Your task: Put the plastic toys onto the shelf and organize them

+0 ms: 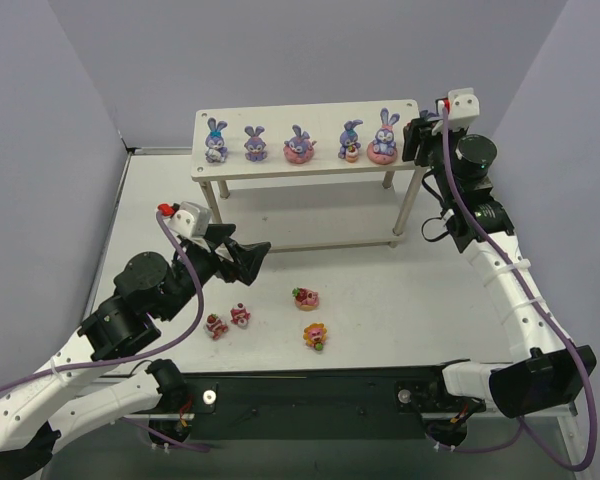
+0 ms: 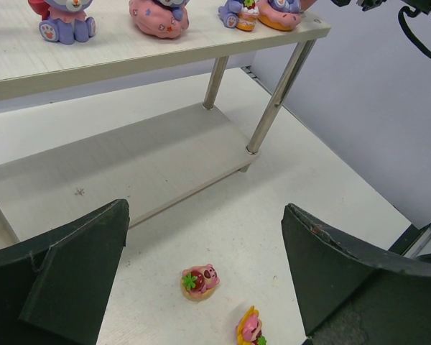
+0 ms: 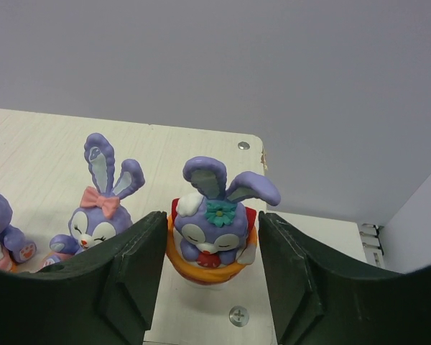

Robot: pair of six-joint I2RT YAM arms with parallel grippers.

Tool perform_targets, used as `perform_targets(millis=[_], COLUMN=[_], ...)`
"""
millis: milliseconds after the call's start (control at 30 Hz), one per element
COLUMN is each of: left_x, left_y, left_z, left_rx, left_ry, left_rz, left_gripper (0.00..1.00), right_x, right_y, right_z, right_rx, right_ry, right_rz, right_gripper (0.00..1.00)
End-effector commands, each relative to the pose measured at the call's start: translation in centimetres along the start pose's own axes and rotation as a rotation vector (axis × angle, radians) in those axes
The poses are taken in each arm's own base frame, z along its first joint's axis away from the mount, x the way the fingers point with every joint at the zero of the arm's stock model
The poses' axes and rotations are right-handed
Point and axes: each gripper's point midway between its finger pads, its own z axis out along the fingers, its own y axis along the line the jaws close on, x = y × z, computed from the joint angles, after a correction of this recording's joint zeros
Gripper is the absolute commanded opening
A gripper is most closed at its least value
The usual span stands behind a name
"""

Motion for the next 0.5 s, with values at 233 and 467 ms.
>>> perform_targets(millis=[233,467], left_x=[-1.5,-1.8], left_y=[-0.2,-0.2], left_z=[-0.4,-0.7], left_rx=[0.003,0.004], left_ry=[-0.043,-0.052], left_rz=[-0.021,-0.022], left_gripper=[0.97,0.97], right_x=[-3.0,-4.6], right_y=[-0.4,-0.8], right_z=[-0.5,-1.6], right_rx=[0.009,0.025], right_ry=[-0.084,-0.12], right_rz=[0.026,0.051], right_gripper=[0.65,0.9])
